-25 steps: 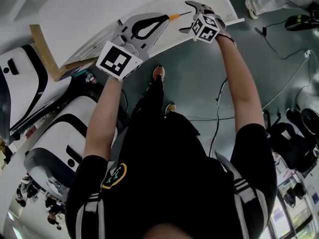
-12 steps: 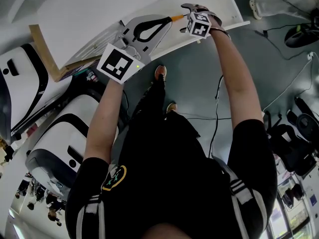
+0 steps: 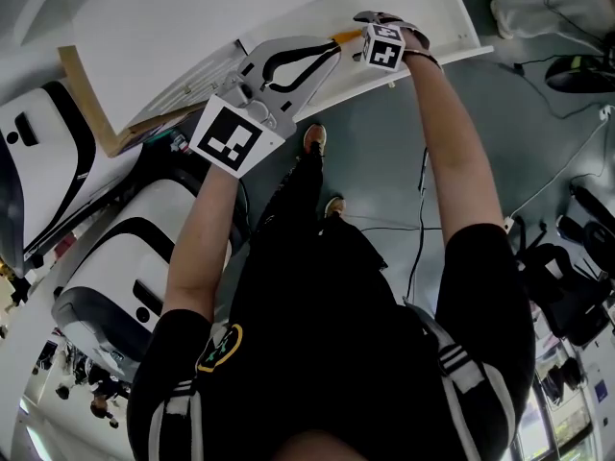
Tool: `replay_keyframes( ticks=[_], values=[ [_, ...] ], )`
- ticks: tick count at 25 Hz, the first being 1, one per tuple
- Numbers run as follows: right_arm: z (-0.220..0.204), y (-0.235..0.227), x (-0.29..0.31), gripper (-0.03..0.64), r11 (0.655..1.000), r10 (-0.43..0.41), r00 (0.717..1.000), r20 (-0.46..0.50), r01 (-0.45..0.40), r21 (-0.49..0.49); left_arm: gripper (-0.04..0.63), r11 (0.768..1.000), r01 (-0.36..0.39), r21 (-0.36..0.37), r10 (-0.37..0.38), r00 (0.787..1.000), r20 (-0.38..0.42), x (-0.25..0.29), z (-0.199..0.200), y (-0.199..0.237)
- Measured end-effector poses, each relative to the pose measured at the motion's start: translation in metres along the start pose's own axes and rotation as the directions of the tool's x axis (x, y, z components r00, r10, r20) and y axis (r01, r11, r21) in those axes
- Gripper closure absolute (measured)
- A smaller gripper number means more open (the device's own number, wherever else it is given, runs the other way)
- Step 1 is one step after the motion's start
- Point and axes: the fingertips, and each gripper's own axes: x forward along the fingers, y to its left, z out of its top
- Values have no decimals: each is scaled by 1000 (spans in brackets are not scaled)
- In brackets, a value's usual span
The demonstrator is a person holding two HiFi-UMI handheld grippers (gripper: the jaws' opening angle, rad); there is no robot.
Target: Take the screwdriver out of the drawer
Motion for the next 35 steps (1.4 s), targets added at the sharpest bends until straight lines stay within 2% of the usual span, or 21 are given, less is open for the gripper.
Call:
replay_keyframes(
  ticks=[6, 10, 16, 20, 29, 35],
  values=[
    [-7, 4, 15, 213, 999, 33, 999, -11, -33, 3, 574, 1000, 5, 10, -5, 1000, -25, -1, -4, -3],
    [-11, 3, 17, 210, 998, 63, 998, -11, -63, 1, 574, 1000, 1, 3, -1, 999, -36, -3, -7, -4],
    [-12, 5, 16, 267, 992, 126, 992, -19, -126, -9, 574, 1000, 7, -4, -7, 999, -43, -4, -10, -6],
    [-11, 1, 15, 339, 992, 119, 993, -23, -120, -27, 574, 1000, 7, -5, -7, 999, -43, -4, -10, -6],
    [-9, 5, 13, 369, 993, 119, 993, -3, -119, -12, 574, 1000, 2, -14, -2, 999, -37, -3, -8, -6],
    [-7, 11, 12, 441, 993, 122, 993, 6, -122, -7, 574, 1000, 4, -16, -4, 999, -33, -3, -8, -7]
  ],
)
